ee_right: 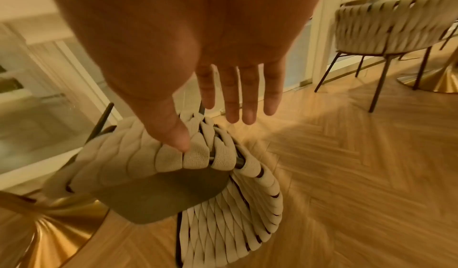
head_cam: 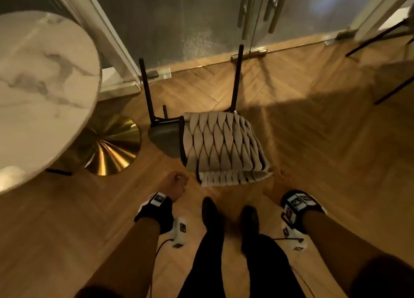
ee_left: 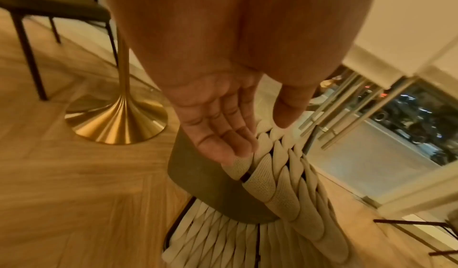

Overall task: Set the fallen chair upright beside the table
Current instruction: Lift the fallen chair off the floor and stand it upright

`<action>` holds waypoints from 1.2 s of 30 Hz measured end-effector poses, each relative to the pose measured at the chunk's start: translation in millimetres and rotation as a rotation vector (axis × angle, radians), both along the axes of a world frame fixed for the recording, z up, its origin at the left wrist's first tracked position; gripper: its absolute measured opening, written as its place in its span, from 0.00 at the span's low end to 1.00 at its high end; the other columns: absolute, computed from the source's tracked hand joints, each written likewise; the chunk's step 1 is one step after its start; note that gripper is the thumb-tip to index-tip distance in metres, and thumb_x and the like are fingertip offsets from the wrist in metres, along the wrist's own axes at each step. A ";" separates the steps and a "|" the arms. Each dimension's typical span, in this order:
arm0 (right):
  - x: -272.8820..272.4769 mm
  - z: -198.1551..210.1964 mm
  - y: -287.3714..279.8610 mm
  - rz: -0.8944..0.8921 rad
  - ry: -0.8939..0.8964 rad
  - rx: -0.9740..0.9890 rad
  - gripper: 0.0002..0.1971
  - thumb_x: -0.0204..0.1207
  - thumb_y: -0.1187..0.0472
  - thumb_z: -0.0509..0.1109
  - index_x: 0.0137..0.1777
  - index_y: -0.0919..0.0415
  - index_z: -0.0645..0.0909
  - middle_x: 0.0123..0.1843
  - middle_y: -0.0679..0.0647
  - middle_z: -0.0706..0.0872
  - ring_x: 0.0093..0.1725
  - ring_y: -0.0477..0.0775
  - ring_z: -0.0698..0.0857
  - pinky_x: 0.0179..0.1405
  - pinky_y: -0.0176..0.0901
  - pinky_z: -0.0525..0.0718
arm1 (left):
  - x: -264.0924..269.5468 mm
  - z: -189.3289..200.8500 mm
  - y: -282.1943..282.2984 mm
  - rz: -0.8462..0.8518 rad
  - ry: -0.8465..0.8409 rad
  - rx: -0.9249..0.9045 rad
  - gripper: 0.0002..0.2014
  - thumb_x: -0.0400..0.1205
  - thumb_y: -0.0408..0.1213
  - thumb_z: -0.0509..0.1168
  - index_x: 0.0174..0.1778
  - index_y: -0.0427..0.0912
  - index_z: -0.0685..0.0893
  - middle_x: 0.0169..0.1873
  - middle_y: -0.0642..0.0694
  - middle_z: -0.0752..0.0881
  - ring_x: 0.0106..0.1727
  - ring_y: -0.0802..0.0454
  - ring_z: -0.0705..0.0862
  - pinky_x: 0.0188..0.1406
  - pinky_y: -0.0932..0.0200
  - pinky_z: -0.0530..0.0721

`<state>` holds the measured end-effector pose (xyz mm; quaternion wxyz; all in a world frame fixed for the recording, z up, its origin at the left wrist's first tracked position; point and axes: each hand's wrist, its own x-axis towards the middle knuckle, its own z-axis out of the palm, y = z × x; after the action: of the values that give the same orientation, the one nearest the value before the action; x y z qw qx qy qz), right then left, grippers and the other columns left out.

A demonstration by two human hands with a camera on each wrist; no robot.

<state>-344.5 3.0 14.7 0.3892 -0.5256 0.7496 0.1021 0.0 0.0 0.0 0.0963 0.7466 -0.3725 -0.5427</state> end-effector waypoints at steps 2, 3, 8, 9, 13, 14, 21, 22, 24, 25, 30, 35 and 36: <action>4.0 -22.9 -23.0 0.022 0.012 -0.015 0.43 0.66 0.43 0.73 0.80 0.47 0.59 0.81 0.57 0.68 0.76 0.66 0.71 0.72 0.66 0.76 | -4.1 -37.5 -19.3 0.029 -0.095 0.074 0.31 0.78 0.57 0.67 0.71 0.38 0.76 0.63 0.30 0.86 0.58 0.32 0.86 0.62 0.36 0.86; 5.6 -38.4 -36.9 0.035 -0.003 -0.004 0.44 0.66 0.43 0.74 0.80 0.47 0.58 0.82 0.57 0.67 0.77 0.66 0.70 0.73 0.65 0.74 | -8.0 -53.6 -31.4 0.044 -0.124 0.093 0.39 0.73 0.63 0.67 0.74 0.39 0.73 0.66 0.31 0.85 0.63 0.31 0.84 0.66 0.36 0.84; 1.4 -107.9 -79.1 0.189 0.043 0.104 0.51 0.73 0.49 0.74 0.86 0.54 0.43 0.88 0.59 0.53 0.85 0.66 0.58 0.82 0.62 0.65 | -33.6 -109.7 -50.3 0.461 0.177 0.196 0.32 0.82 0.57 0.67 0.74 0.38 0.72 0.64 0.37 0.83 0.57 0.40 0.86 0.47 0.49 0.86; 2.5 -113.7 -83.9 0.232 0.055 0.109 0.52 0.73 0.49 0.73 0.87 0.54 0.41 0.88 0.60 0.52 0.85 0.67 0.58 0.81 0.62 0.65 | -36.1 -117.3 -50.5 0.554 0.224 0.195 0.33 0.78 0.61 0.70 0.72 0.43 0.75 0.63 0.40 0.85 0.56 0.41 0.88 0.51 0.46 0.89; -0.2 -132.6 -96.4 0.339 0.062 0.074 0.51 0.74 0.49 0.70 0.86 0.53 0.36 0.82 0.64 0.68 0.73 0.68 0.77 0.72 0.62 0.78 | -48.5 -124.3 -51.8 0.781 0.337 0.125 0.31 0.75 0.58 0.75 0.71 0.47 0.80 0.62 0.41 0.88 0.59 0.39 0.89 0.64 0.38 0.88; -2.3 -131.7 -95.4 0.363 0.077 0.076 0.50 0.76 0.48 0.68 0.86 0.53 0.36 0.79 0.65 0.73 0.70 0.68 0.80 0.70 0.62 0.79 | -54.0 -117.5 -52.9 0.781 0.337 0.104 0.26 0.79 0.54 0.73 0.69 0.45 0.81 0.60 0.41 0.88 0.58 0.40 0.89 0.64 0.40 0.88; -31.3 -91.0 -106.1 0.385 0.096 -0.002 0.43 0.78 0.44 0.62 0.86 0.45 0.40 0.82 0.61 0.70 0.76 0.69 0.72 0.74 0.61 0.73 | -74.8 -69.7 -66.5 0.832 0.391 0.093 0.20 0.81 0.54 0.70 0.61 0.44 0.86 0.57 0.36 0.91 0.54 0.40 0.92 0.42 0.49 0.94; -36.2 -81.2 -110.2 0.387 0.084 -0.021 0.43 0.77 0.43 0.62 0.86 0.44 0.41 0.82 0.61 0.69 0.77 0.68 0.71 0.75 0.62 0.72 | -76.4 -60.1 -69.9 0.861 0.411 0.076 0.20 0.82 0.51 0.70 0.64 0.41 0.84 0.58 0.35 0.90 0.55 0.39 0.92 0.38 0.51 0.94; -45.0 -53.2 -120.8 0.388 0.077 -0.029 0.42 0.77 0.42 0.63 0.86 0.40 0.42 0.84 0.60 0.66 0.78 0.68 0.69 0.76 0.62 0.72 | -79.4 -34.0 -78.4 0.880 0.403 0.034 0.20 0.82 0.49 0.71 0.64 0.40 0.83 0.58 0.34 0.90 0.55 0.38 0.91 0.40 0.49 0.94; -50.3 -41.3 -127.8 0.383 0.066 -0.021 0.42 0.77 0.41 0.63 0.85 0.38 0.43 0.85 0.59 0.64 0.78 0.67 0.68 0.76 0.61 0.72 | -80.0 -22.5 -84.0 0.883 0.389 0.023 0.19 0.82 0.49 0.71 0.62 0.40 0.83 0.57 0.35 0.90 0.54 0.38 0.92 0.42 0.47 0.94; -68.1 11.7 -144.2 0.098 -0.194 -0.161 0.37 0.65 0.32 0.68 0.76 0.26 0.60 0.78 0.55 0.73 0.74 0.67 0.74 0.73 0.66 0.74 | -86.0 45.1 -119.3 0.883 0.371 -0.077 0.11 0.82 0.44 0.71 0.55 0.41 0.83 0.50 0.38 0.89 0.45 0.41 0.91 0.41 0.45 0.92; -103.8 11.1 -139.3 -0.239 -0.134 -0.197 0.48 0.61 0.40 0.81 0.80 0.39 0.60 0.83 0.58 0.66 0.78 0.68 0.69 0.70 0.67 0.75 | -79.0 89.0 -167.8 0.907 0.362 -0.065 0.10 0.83 0.42 0.70 0.55 0.40 0.82 0.53 0.36 0.87 0.51 0.39 0.89 0.41 0.50 0.94; -111.7 2.6 -136.8 -0.298 -0.160 -0.137 0.51 0.60 0.39 0.82 0.81 0.40 0.58 0.82 0.58 0.68 0.77 0.68 0.72 0.69 0.67 0.78 | -75.9 93.0 -177.1 0.903 0.362 -0.058 0.14 0.83 0.42 0.70 0.61 0.40 0.82 0.56 0.35 0.87 0.54 0.38 0.89 0.32 0.54 0.92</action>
<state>-456.3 -133.8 17.3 0.4217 -0.4405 0.7909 -0.0503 -75.9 -177.1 93.0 0.4061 0.7241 -0.0036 -0.5575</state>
